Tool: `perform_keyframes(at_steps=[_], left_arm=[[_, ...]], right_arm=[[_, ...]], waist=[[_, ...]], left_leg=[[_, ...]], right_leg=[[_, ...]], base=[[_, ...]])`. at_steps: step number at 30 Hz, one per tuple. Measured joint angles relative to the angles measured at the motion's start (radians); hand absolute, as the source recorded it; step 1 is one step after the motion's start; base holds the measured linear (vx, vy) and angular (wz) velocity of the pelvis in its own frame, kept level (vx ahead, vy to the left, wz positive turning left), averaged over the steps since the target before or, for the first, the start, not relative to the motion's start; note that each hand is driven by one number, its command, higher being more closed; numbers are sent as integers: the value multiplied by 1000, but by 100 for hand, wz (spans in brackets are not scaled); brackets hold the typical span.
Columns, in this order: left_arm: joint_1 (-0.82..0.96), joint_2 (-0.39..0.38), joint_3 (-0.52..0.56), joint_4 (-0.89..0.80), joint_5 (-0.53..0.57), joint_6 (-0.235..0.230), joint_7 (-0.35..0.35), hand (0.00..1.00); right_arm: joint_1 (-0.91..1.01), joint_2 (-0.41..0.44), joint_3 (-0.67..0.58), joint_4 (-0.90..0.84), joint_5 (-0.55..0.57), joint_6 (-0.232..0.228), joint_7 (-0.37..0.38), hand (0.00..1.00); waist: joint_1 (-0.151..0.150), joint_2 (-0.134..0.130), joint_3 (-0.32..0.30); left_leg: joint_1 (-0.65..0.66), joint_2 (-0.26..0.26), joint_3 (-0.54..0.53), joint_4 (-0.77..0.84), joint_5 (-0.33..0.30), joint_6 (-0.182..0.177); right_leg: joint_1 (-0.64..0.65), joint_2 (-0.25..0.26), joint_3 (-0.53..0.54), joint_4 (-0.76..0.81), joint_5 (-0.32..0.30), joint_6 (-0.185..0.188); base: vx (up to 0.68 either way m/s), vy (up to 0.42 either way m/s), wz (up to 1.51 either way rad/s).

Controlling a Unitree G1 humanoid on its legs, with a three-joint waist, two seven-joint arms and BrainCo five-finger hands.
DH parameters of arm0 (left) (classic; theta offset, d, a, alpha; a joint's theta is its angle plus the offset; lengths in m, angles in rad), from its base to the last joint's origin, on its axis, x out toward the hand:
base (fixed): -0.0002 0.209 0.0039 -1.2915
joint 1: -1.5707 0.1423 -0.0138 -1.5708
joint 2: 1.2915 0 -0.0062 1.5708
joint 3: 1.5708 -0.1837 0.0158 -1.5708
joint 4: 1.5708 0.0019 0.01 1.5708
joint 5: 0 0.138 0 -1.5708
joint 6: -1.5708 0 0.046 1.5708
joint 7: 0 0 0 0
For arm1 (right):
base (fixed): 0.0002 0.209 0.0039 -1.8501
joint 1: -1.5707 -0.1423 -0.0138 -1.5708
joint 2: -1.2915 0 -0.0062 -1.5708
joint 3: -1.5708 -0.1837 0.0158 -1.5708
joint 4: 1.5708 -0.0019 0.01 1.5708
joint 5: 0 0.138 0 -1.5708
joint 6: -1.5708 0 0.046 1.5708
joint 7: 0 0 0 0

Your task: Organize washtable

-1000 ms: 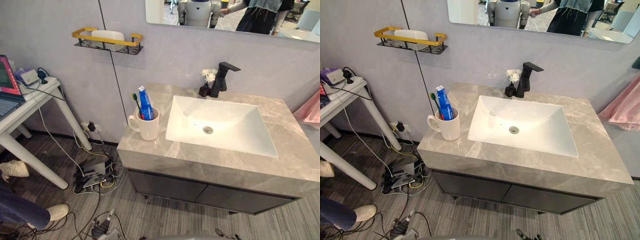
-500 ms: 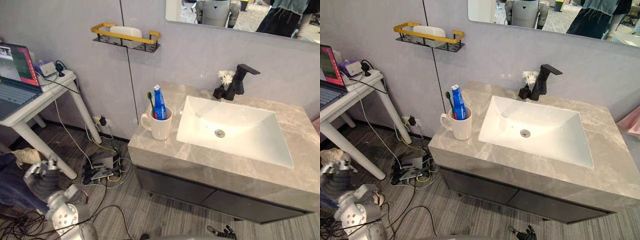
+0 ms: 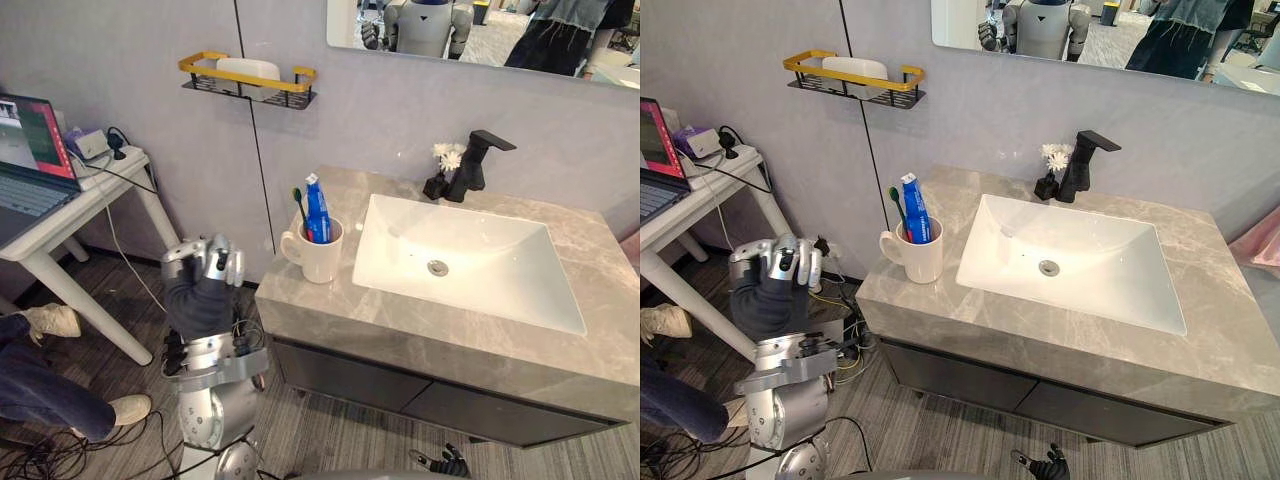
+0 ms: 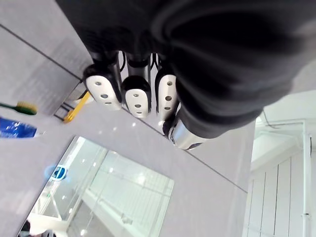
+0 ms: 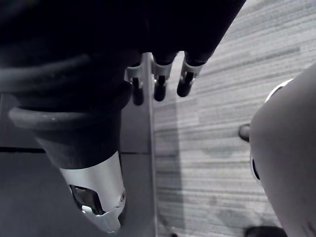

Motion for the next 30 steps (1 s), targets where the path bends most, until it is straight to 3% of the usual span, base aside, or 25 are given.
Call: perform_keyframes(at_steps=[6,17,21,30], left_arm=[[-74,12,-96,120,-20,26,-41,100],[-162,58,-228,453,-32,150,-100,100],[-165,83,-239,532,19,156,-105,100],[-155,107,-168,563,240,149,-60,100]], right_arm=[[13,-7,13,-20,0,1,1,0],[20,-17,10,-40,-23,21,4,0],[10,-21,13,-39,-33,22,21,0],[3,-29,49,-33,-42,21,24,0]], waist=[[-1,-1,-8],[-4,10,-29],[-29,9,-30],[-31,1,-30]], left_leg=[[-7,13,49,0,-13,-6],[4,21,102,-15,-1,-16],[12,22,103,-25,6,-19],[3,31,116,-33,13,-25]], right_leg=[[-27,8,51,-2,0,0],[-50,20,102,-21,0,-1],[-53,31,104,-30,3,-5],[-50,56,117,-81,32,-24]], base=[[-5,0,-21],[34,-8,-15],[8,-8,-2],[-27,-15,-6]])
